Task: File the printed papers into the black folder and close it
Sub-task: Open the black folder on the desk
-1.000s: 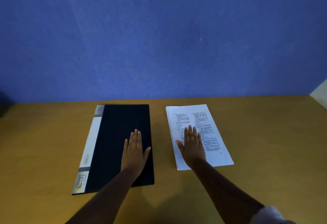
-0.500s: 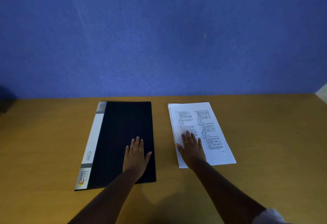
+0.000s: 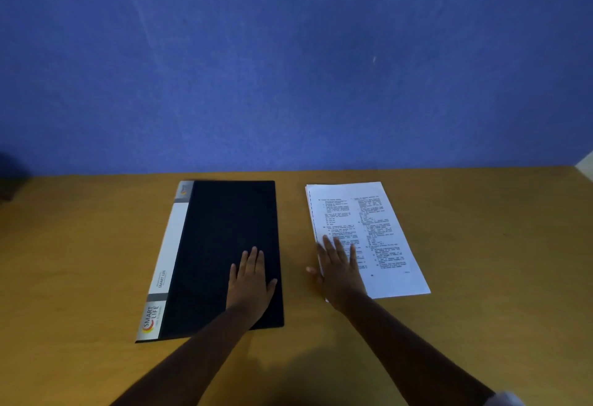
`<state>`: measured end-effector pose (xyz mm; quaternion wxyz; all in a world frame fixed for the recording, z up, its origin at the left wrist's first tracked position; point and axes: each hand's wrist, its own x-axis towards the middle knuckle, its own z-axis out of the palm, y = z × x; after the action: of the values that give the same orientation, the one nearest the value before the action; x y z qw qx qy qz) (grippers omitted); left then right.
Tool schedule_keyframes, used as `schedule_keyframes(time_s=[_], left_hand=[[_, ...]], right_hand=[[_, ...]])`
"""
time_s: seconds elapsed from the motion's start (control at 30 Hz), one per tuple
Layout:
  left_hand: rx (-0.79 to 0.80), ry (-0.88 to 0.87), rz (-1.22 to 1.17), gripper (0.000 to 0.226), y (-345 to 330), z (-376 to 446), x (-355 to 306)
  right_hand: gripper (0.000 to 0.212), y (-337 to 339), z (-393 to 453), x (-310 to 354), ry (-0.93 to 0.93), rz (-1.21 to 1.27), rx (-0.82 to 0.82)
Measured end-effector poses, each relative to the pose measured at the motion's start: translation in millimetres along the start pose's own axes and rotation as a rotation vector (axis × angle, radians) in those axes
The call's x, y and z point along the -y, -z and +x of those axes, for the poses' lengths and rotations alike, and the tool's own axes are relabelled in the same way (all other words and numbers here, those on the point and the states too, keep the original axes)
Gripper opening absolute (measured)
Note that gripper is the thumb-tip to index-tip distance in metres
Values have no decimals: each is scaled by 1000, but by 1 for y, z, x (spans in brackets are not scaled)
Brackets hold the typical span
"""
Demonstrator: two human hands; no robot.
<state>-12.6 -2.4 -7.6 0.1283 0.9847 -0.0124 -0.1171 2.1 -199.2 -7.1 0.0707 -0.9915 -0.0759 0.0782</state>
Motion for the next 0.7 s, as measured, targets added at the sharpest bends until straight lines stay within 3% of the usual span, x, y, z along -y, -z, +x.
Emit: schedule_keyframes(time_s=[0.2, 0.43, 0.57, 0.7], left_hand=[[124, -132, 91, 87, -8, -24, 11], [180, -208, 205, 112, -6, -35, 27], [122, -277, 287, 103, -4, -34, 29], [63, -429, 303, 72, 4, -37, 21]], right_hand=[[64, -9, -18, 26, 167, 34, 16], [65, -13, -21, 38, 188, 136, 49], [65, -13, -20, 37, 163, 169, 49], [80, -9, -19, 35, 88, 268, 80]])
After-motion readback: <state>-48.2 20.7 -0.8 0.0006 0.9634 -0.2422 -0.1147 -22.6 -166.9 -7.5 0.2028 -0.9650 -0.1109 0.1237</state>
